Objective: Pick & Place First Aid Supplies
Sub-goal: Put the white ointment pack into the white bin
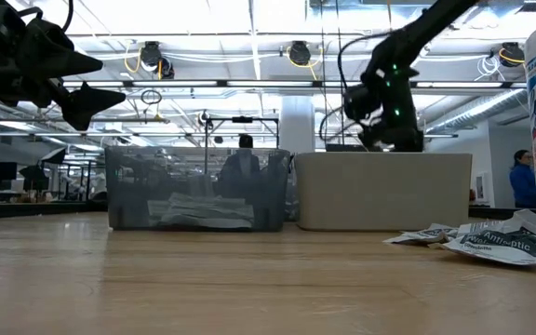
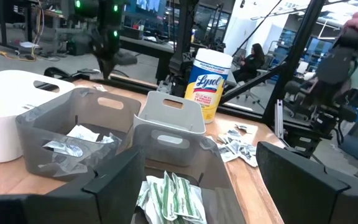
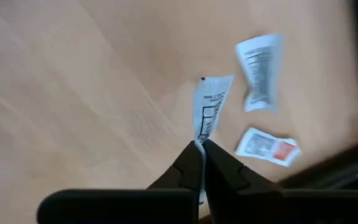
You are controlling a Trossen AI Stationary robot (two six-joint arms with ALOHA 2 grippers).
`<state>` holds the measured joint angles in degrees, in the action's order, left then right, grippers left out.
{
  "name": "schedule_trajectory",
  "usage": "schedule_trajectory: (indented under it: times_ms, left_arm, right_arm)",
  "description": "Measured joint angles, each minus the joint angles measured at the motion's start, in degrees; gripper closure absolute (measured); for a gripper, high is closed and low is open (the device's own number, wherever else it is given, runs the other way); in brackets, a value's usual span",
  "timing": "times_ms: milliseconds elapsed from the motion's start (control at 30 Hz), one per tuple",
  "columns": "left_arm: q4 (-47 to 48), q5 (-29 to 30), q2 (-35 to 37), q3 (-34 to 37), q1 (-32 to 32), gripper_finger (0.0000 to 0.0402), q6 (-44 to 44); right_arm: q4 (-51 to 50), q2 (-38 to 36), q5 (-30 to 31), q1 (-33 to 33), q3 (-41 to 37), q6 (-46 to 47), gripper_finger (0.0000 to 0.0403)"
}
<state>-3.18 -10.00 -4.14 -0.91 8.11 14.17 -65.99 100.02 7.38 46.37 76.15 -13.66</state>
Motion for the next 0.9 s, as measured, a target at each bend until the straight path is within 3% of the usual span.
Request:
schedule_trajectory:
  times_ms: [233, 367, 567, 900]
  left_arm:
    - [0.0, 0.0, 0.0, 0.0, 0.0, 0.0091, 0.0]
    - [0.0, 0.0, 0.0, 0.0, 0.0, 0.0091, 0.0]
    - [0.0, 0.0, 0.0, 0.0, 0.0, 0.0091, 0.0]
    - [0.0, 0.0, 0.0, 0.0, 0.0, 0.0091, 0.0]
  right_arm:
    - [-9.4, -1.9, -0.3, 0.0, 7.6, 4.3, 0.0399]
    - [-12.7, -2.8, -3.4, 0.0, 9.4, 4.8, 0.04]
    - [-12.2, -3.1, -4.5, 0.0, 9.7, 5.1, 0.0401]
    - [-13.5, 6.5, -4.7, -3.0, 22.4, 5.4, 0.0401]
